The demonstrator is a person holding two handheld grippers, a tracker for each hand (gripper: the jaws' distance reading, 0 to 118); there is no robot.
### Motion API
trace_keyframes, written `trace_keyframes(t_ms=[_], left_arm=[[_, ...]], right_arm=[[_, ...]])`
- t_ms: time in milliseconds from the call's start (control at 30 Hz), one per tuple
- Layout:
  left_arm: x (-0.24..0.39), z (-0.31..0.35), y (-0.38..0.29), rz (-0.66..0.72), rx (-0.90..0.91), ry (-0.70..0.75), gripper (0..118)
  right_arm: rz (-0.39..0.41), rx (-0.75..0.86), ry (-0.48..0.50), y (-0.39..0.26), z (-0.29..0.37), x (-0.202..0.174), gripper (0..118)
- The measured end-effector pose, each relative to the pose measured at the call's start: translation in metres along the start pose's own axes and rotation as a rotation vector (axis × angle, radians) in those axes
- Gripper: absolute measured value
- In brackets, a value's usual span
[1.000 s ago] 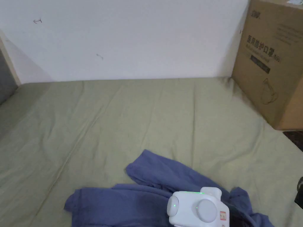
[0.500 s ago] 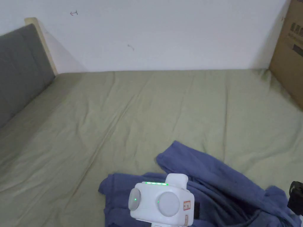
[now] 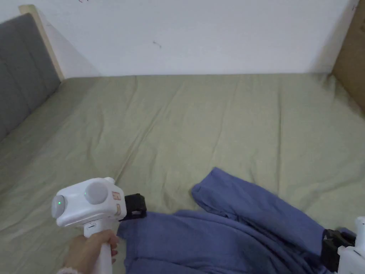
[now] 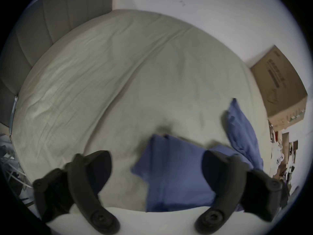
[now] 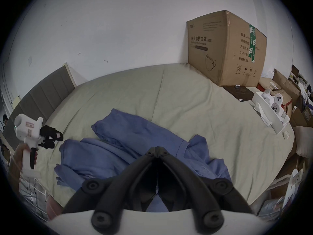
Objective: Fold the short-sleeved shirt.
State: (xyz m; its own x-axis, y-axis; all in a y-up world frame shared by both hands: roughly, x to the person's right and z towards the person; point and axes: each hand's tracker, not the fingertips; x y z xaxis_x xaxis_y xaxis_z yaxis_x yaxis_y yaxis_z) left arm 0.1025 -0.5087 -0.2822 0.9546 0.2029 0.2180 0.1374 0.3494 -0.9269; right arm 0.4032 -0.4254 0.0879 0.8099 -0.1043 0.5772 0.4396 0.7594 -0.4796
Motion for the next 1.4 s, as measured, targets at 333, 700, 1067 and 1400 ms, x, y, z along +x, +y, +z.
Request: trace_keyframes(t_ms=[333,700,1067,1400], left_arm=[[0.014,-0.02,-0.019,-0.036,0.028,0.011,4],[0.009,0.053,-0.019,-0.029,0.118,-0.127,4],[0.012,0.074,-0.019,-0.069,0.135,-0.131,4],[0.029,0.125,0.01,-0.173,0.236,-0.098,4]], right_arm=[[-0.003,-0.049,-0.006,-0.003,-0.024,0.022,0],[0.174,-0.278,0.174,0.093,-0.165,0.035,102],[0.213,-0.498,0.101,0.08,-0.264,0.0,47],[0.136,-0.324,0.069,0.138,-0.178,0.009,2]])
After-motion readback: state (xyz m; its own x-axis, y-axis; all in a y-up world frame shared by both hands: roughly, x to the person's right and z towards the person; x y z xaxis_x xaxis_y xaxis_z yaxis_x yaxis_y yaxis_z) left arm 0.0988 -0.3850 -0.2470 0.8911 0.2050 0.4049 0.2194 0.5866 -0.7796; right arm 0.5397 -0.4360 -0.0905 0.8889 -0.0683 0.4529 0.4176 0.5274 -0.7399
